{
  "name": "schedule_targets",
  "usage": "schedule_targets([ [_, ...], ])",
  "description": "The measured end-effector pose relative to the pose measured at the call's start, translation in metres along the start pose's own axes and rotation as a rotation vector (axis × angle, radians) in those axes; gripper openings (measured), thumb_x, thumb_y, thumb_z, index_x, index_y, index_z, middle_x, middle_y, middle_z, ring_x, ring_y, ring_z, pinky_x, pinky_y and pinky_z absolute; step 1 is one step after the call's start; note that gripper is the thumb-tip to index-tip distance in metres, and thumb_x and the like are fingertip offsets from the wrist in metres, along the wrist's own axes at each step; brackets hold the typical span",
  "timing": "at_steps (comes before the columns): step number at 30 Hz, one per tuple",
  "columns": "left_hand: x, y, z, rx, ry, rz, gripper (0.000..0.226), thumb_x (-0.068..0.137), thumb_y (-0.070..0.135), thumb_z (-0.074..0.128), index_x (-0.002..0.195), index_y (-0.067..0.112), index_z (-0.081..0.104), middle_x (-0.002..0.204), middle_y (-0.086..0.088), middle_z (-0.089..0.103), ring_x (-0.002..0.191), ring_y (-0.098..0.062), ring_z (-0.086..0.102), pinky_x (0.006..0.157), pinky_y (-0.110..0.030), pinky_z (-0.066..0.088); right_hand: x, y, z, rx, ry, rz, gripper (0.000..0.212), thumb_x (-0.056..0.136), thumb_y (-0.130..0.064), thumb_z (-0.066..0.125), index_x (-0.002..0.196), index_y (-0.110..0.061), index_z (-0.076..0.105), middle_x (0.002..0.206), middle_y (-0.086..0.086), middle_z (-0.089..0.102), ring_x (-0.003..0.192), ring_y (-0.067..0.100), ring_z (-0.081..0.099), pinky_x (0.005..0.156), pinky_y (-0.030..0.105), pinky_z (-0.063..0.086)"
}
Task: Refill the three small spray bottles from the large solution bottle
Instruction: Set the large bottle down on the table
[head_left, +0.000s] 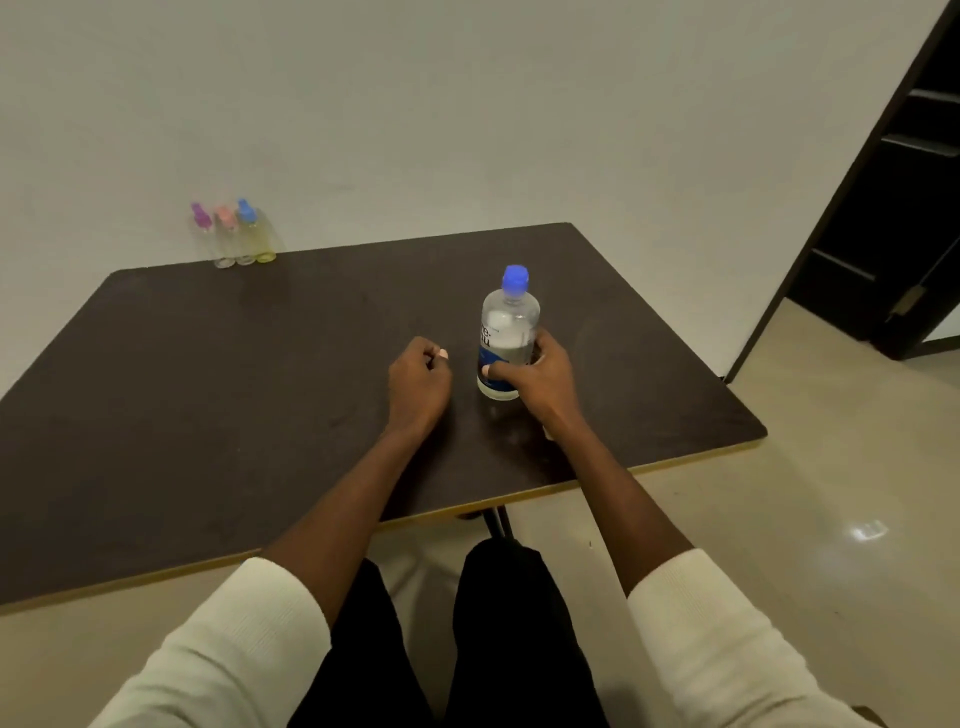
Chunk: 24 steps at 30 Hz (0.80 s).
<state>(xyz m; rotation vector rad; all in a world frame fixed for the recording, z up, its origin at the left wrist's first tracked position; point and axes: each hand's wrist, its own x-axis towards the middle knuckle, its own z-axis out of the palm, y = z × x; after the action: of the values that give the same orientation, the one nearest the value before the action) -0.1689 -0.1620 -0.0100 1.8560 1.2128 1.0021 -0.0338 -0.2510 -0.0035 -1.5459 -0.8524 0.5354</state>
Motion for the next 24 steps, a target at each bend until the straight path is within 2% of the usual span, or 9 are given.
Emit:
schedule_targets([
  [3, -0.016, -0.003, -0.007, 0.058, -0.043, 0.038, 0.008, 0.097, 0.008, 0.056, 0.094, 0.009, 0.064, 0.087, -0.002, 0.064, 0.078, -0.016, 0.059, 0.07, -0.029, 0.048, -0.017, -0.003, 0.004, -0.004, -0.004, -0.019, 0.055, 0.066, -0.017, 0.084, 0.115, -0.018, 0.06, 0.107, -0.002, 0.069, 0.097, 0.013, 0.067, 0.084, 0.033, 0.058],
  [5, -0.023, -0.004, -0.009, 0.083, -0.065, 0.067, 0.007, 0.098, 0.011, 0.058, 0.095, 0.009, 0.064, 0.088, -0.003, 0.064, 0.082, -0.017, 0.059, 0.074, -0.031, 0.049, -0.024, -0.003, 0.005, -0.025, -0.035, -0.036, 0.055, 0.069, -0.016, 0.082, 0.119, -0.018, 0.058, 0.111, -0.002, 0.067, 0.1, 0.013, 0.065, 0.083, 0.028, 0.057],
  [9, -0.029, -0.005, -0.013, 0.075, -0.046, 0.113, 0.007, 0.099, 0.012, 0.058, 0.096, 0.011, 0.064, 0.088, -0.001, 0.063, 0.08, -0.013, 0.057, 0.067, -0.022, 0.043, -0.031, -0.004, 0.005, -0.035, -0.084, -0.057, 0.059, 0.074, -0.016, 0.08, 0.128, -0.02, 0.055, 0.117, -0.003, 0.065, 0.103, 0.01, 0.063, 0.082, 0.021, 0.053],
  [14, -0.03, -0.007, -0.014, 0.045, -0.027, 0.105, 0.008, 0.098, 0.012, 0.059, 0.095, 0.009, 0.066, 0.089, -0.002, 0.066, 0.083, -0.017, 0.061, 0.075, -0.032, 0.05, -0.031, 0.0, 0.005, -0.03, -0.1, -0.057, 0.063, 0.073, -0.021, 0.082, 0.13, -0.02, 0.054, 0.118, -0.004, 0.065, 0.105, 0.011, 0.063, 0.089, 0.027, 0.055],
  [17, -0.031, -0.009, -0.015, 0.014, 0.002, 0.106, 0.008, 0.097, 0.011, 0.058, 0.093, 0.011, 0.065, 0.087, -0.001, 0.065, 0.08, -0.016, 0.061, 0.072, -0.03, 0.05, -0.033, 0.001, 0.007, -0.001, -0.106, -0.124, 0.072, 0.069, -0.028, 0.088, 0.13, -0.023, 0.05, 0.12, -0.006, 0.062, 0.109, 0.01, 0.062, 0.087, 0.024, 0.055],
  [20, -0.034, -0.008, -0.018, -0.025, 0.076, 0.099, 0.01, 0.096, 0.007, 0.056, 0.09, 0.01, 0.064, 0.086, -0.002, 0.065, 0.075, -0.013, 0.057, 0.065, -0.023, 0.044, -0.037, 0.001, 0.01, -0.094, 0.093, -0.193, 0.093, 0.063, -0.056, 0.084, 0.138, -0.023, 0.039, 0.136, -0.001, 0.045, 0.122, 0.012, 0.049, 0.098, 0.027, 0.048],
  [22, -0.035, -0.008, -0.021, -0.068, 0.119, 0.06, 0.01, 0.097, 0.007, 0.055, 0.092, 0.008, 0.064, 0.085, -0.002, 0.064, 0.074, -0.012, 0.057, 0.064, -0.022, 0.046, -0.043, -0.002, 0.008, -0.227, 0.286, -0.331, 0.088, 0.07, -0.057, 0.077, 0.136, -0.016, 0.038, 0.135, 0.004, 0.039, 0.122, 0.015, 0.044, 0.096, 0.027, 0.047],
  [24, -0.036, -0.005, -0.023, -0.114, 0.159, 0.017, 0.01, 0.098, 0.007, 0.055, 0.091, 0.01, 0.062, 0.082, 0.002, 0.061, 0.071, -0.008, 0.054, 0.062, -0.018, 0.045, -0.051, -0.005, 0.005, -0.345, 0.464, -0.534, 0.073, 0.077, -0.05, 0.073, 0.127, -0.008, 0.042, 0.128, 0.011, 0.04, 0.118, 0.021, 0.044, 0.093, 0.032, 0.048],
])
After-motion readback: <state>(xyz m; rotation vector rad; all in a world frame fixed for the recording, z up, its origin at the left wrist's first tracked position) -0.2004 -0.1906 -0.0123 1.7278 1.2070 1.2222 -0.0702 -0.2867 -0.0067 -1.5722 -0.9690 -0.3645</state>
